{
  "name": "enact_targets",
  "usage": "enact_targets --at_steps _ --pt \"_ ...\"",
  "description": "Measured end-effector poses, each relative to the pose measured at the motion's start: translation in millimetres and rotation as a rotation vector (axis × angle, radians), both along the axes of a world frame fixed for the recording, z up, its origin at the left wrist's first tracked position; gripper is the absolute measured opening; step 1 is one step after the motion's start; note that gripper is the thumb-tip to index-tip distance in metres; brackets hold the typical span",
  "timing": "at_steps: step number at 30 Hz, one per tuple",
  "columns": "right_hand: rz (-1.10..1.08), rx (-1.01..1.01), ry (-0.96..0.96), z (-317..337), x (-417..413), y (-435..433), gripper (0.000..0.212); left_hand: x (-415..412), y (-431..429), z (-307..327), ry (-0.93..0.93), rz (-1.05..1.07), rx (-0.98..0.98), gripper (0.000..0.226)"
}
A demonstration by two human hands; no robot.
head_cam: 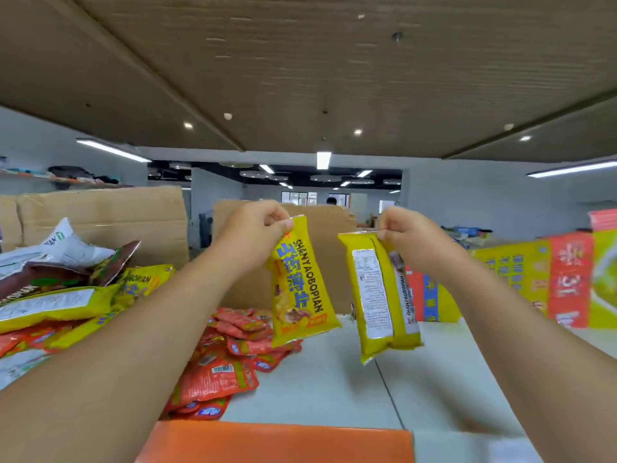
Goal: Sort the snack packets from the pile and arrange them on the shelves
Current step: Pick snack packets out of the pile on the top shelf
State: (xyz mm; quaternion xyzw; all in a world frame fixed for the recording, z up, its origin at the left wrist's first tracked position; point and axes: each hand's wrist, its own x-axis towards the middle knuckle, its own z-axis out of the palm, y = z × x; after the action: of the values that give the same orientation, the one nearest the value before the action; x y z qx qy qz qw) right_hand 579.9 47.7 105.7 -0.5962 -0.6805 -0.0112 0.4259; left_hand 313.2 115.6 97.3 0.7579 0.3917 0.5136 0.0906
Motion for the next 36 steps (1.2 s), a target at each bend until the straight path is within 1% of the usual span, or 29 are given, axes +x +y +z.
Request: enact_targets --at_steps 3,5,6,7,8,9,10,12,14,16,17,19,21,23,25,27,28,29,30,31,32,33,34,35,36 --pt "-0.013 -0.029 0.1 -13.4 38.7 -0.8 0.025 40.1 6.1 -17.4 0.089 -0.129 -0.196 0.02" --pt "0.017 -0.045 0.194 -24.8 56.9 0.8 0.026 64.4 13.6 -33.8 0.149 -0.172 -0.3 0.019" --pt "0.04 -0.068 0.253 -30.2 63.4 0.6 0.027 75.4 18.0 -42.3 0.175 -0.165 -0.344 0.015" --pt "0.065 -0.107 0.315 -36.6 69.6 1.5 0.028 86.1 20.1 -50.3 0.219 -0.154 -0.391 0.006" --pt "0.093 -0.146 0.37 -43.9 75.2 4.0 0.028 96.0 19.6 -56.7 0.304 -0.129 -0.435 0.012" --pt "0.103 -0.188 0.381 -51.6 81.5 8.0 0.027 105.0 18.5 -63.2 0.43 -0.097 -0.468 0.027" --pt "0.079 -0.218 0.347 -60.0 89.3 14.1 0.027 113.6 15.9 -69.8 0.563 -0.08 -0.49 0.039" --pt "-0.07 -0.25 0.126 -71.6 100.8 24.2 0.022 129.3 7.1 -83.7 0.759 -0.075 -0.488 0.057" --pt "-0.18 -0.316 -0.068 -75.0 99.0 27.5 0.004 141.4 1.7 -98.2 0.895 -0.048 -0.493 0.07" --pt "-0.162 -0.411 -0.225 -70.9 86.9 25.2 0.026 147.4 0.9 -104.5 0.977 -0.003 -0.502 0.077" --pt "-0.125 -0.481 -0.293 -67.2 76.5 20.9 0.033 148.1 3.5 -106.0 0.98 0.006 -0.513 0.079" --pt "-0.065 -0.657 -0.503 -65.9 54.0 16.6 0.048 145.0 3.3 -104.8 0.956 -0.006 -0.543 0.079" --pt "-0.045 -0.748 -0.726 -74.0 36.3 18.0 0.06 140.2 3.3 -103.8 0.917 -0.021 -0.555 0.074" --pt "-0.045 -0.752 -0.822 -82.6 26.9 18.7 0.064 136.3 2.8 -103.4 0.879 -0.021 -0.566 0.069" --pt "-0.041 -0.751 -0.84 -82.2 26.8 14.9 0.057 134.2 2.6 -102.2 0.843 -0.011 -0.572 0.067" --pt "-0.023 -0.737 -0.747 -78.4 35.6 12.1 0.042 133.3 0.1 -101.7 0.817 -0.005 -0.58 0.064" --pt "0.001 -0.709 -0.615 -77.8 41.9 11.0 0.033 132.8 -0.9 -102.4 0.806 -0.008 -0.582 0.063" --pt "0.037 -0.67 -0.387 -79.4 49.7 11.8 0.022 132.0 -1.4 -103.6 0.799 -0.009 -0.578 0.062" --pt "0.09 -0.626 -0.101 -80.6 57.4 12.4 0.012 131.0 -1.7 -104.2 0.793 -0.011 -0.574 0.062" --pt "0.162 -0.584 0.189 -80.6 64.5 13.8 0.009 129.8 -1.2 -104.3 0.786 -0.013 -0.57 0.062" --pt "0.236 -0.56 0.426 -79.8 71.0 14.6 0.017 128.7 -0.7 -103.9 0.781 -0.015 -0.567 0.063" --pt "0.268 -0.566 0.552 -80.5 77.6 14.5 0.022 127.9 0.6 -103.8 0.777 -0.018 -0.565 0.063" --pt "0.245 -0.582 0.555 -82.3 83.3 14.3 0.024 127.6 2.2 -103.6 0.777 -0.022 -0.565 0.064" --pt "0.168 -0.605 0.458 -85.6 88.4 16.0 0.022 127.5 3.2 -103.3 0.781 -0.023 -0.562 0.064" --pt "0.07 -0.634 0.293 -89.1 91.9 17.8 0.017 127.2 3.7 -103.2 0.791 -0.02 -0.554 0.065"
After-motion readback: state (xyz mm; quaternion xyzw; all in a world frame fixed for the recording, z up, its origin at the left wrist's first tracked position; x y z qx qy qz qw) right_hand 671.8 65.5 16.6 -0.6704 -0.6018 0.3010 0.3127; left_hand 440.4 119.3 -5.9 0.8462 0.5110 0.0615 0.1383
